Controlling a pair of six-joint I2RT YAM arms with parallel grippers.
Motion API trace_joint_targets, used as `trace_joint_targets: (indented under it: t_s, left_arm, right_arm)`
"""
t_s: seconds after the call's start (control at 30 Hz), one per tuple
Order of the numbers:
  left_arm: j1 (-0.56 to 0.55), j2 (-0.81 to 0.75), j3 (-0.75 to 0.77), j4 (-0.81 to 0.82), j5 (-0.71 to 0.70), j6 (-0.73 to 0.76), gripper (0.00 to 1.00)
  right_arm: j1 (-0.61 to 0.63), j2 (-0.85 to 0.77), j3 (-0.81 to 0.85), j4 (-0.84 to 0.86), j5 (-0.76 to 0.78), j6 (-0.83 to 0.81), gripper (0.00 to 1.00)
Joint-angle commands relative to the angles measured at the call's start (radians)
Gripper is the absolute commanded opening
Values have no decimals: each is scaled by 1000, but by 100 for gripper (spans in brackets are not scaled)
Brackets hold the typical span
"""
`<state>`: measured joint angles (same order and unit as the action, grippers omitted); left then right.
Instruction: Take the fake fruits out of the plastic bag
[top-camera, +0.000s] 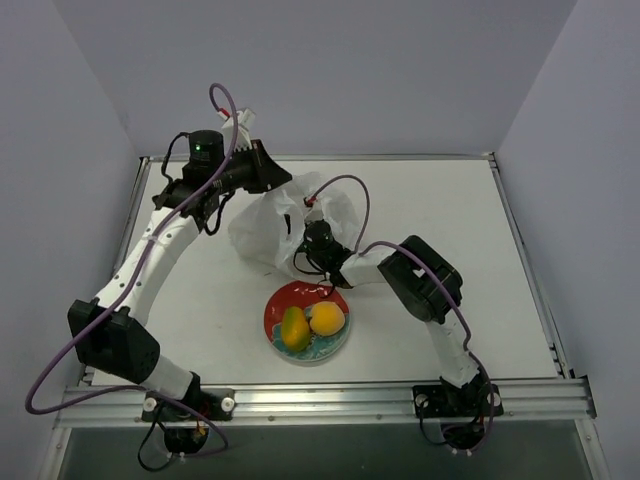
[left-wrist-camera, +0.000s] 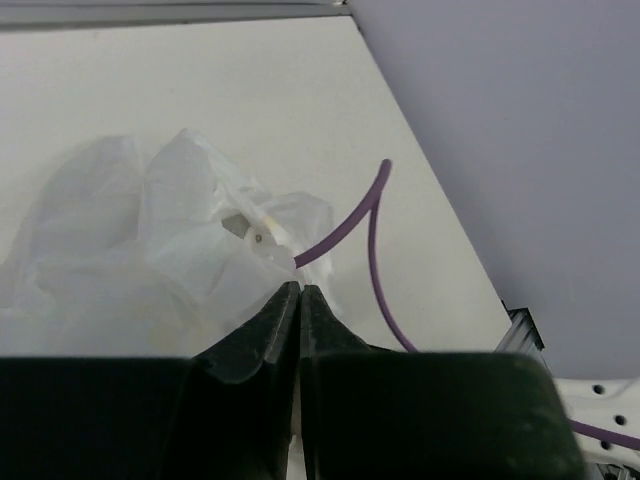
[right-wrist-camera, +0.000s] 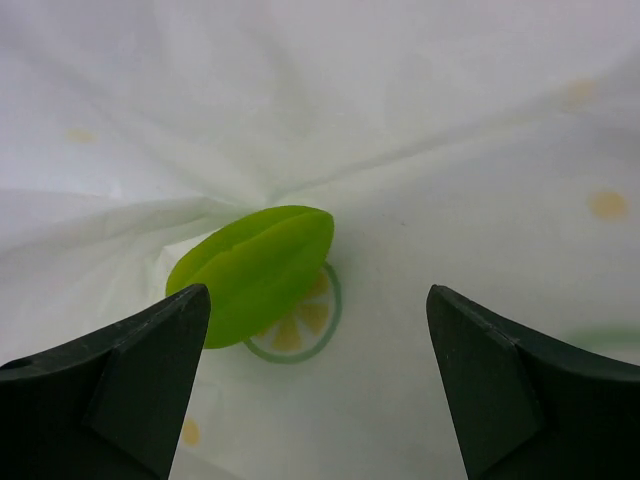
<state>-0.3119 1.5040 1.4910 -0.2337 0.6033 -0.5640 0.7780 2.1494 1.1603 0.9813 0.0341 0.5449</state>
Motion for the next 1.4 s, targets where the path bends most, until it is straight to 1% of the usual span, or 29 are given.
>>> trace_joint_targets:
  t_s: [0.0,0.03,0.07,0.1,0.13,0.17,0.2,0.23,0.27,0.3,0.37,0.4,0.43,0.47,0.5,0.53,0.57,0.6,0.67,0.8,0.83,0.9,0.93,1.07,1.13,1.2,1.27,1.3,1.37]
  left_arm:
    - [-19,-85,54,16,29,-5,2]
    - [-18,-94,43,-28,7,16,2]
    - [-13,-91,38,-61,-64,41,4]
    - [5,-85,31,-85,-83,65,15]
    - [17,-65,20,-107,-89,78,30]
    - [26,-58,8,-133,-111,97,47]
    - [33,-50,8,-160,-210,136,84]
    - [51,-44,5,-192,-246,145,94]
    - [63,-42,-1,-193,-266,154,99]
    - [79,-45,-18,-194,-322,157,94]
    - [131,-73,-43,-185,-379,132,94]
    - [152,-93,-99,-167,-398,93,94]
    - [175,-144,-138,-120,-431,69,94]
    - [227,-169,-178,-99,-445,38,94]
    - [256,-194,-214,-87,-457,-17,94]
    - [284,-232,-283,-69,-470,-45,94]
    - [354,-243,-316,-56,-473,-74,94]
    - [381,-248,-346,-43,-455,-126,94]
    - [419,-229,-415,-1,-392,-172,94]
    - [418,-133,-488,97,-298,-255,94]
    - [418,-89,-500,149,-278,-272,94]
    - [409,-48,-532,213,-238,-315,94]
    - [404,-9,-535,285,-231,-323,94]
    - [367,93,-508,365,-220,-352,94]
    - [352,143,-503,431,-205,-392,94]
    - [336,172,-492,448,-214,-404,94]
    - [323,183,-491,454,-234,-407,98]
    - [324,193,-492,473,-237,-415,90]
    - [286,206,-497,488,-246,-422,63]
  right_arm:
    - [-2,-83,-86,174,73,78,85]
    - [-2,-94,-102,198,82,79,84]
    - [-6,-98,-112,200,84,81,84]
    - [-9,-111,-132,203,85,82,83]
    - [-13,-114,-137,204,86,82,82]
    - [-16,-115,-137,198,78,81,82]
    - [-20,-115,-134,185,70,76,82]
    - [-22,-118,-137,165,72,72,81]
    - [-22,-121,-146,168,76,67,81]
    - [-25,-129,-155,174,76,64,81]
    - [-29,-132,-169,172,63,61,79]
    - [-31,-137,-174,172,61,63,77]
    - [-36,-141,-178,174,55,61,70]
    - [-36,-144,-180,171,46,58,68]
    - [-39,-149,-175,165,35,53,66]
    - [-39,-152,-172,145,24,43,61]
    - [-39,-157,-172,143,21,41,58]
    - [-39,-169,-183,149,17,40,57]
    - [-36,-180,-194,148,0,35,57]
    - [-31,-221,-237,140,-13,18,57]
    - [-31,-230,-243,135,-16,13,57]
    - [-28,-256,-251,119,-17,0,58]
    - [-26,-266,-258,114,-22,-5,58]
    - [-13,-302,-261,82,-23,-29,58]
    - [1,-322,-260,59,-17,-48,59]
    - [12,-335,-257,31,1,-62,59]
    - [24,-344,-257,22,10,-76,60]
    - [26,-344,-258,17,13,-77,60]
    - [26,-347,-260,13,18,-76,60]
